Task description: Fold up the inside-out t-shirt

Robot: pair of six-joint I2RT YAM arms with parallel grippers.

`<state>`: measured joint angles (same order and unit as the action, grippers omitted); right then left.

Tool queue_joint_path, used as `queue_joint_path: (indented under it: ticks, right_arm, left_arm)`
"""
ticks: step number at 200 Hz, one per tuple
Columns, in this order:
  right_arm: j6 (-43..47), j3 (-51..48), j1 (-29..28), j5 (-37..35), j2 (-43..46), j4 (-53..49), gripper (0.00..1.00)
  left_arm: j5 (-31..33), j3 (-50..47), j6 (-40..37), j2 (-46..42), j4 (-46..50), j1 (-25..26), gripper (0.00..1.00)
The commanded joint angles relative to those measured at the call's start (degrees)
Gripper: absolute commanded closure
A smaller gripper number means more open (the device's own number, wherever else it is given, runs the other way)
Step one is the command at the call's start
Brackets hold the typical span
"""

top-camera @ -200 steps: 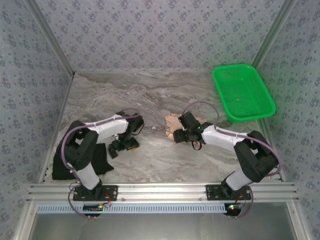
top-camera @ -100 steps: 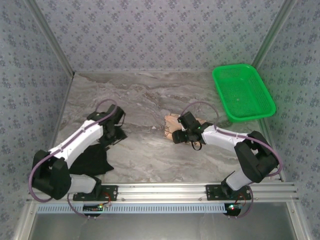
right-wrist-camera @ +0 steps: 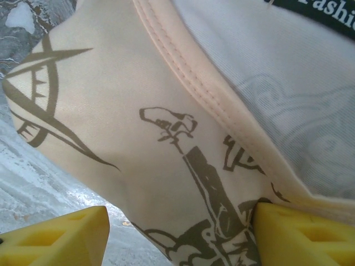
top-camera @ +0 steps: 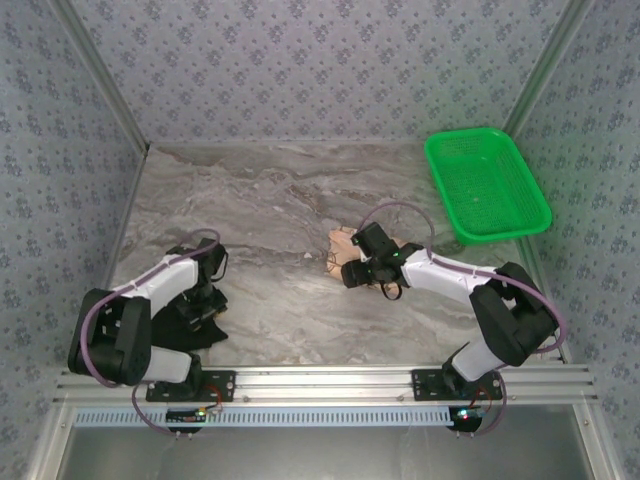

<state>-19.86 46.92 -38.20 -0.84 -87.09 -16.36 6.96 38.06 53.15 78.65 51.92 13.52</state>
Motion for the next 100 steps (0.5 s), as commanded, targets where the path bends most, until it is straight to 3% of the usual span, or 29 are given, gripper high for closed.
queue_joint_path:
  ticks: [1, 15, 61, 100]
  right_arm:
    - [0.66, 1.86, -0.40, -0.08, 0.63, -2.27, 0.30]
    - [0.52, 2.07, -0.56, -0.23, 0.70, -2.44, 0.30]
    - [0.66, 2.00, 0.05, -1.59, 0.85, -2.71, 0.30]
    - [-0.11, 0.66, 3.00, -2.54, 1.08, -3.01, 0.30]
  left_arm:
    - [-5.41, -2.74, -1.53, 3.10, -7.10, -0.29, 0.85]
    - [-6.98, -2.47, -1.26, 2.58, -6.95, 0.13, 1.00]
    - [-9.19, 4.95, 4.62, -2.43, -2.27, 6.15, 1.00]
    - [-10.53, 14.58, 11.92, 3.82, -5.82, 16.35, 1.00]
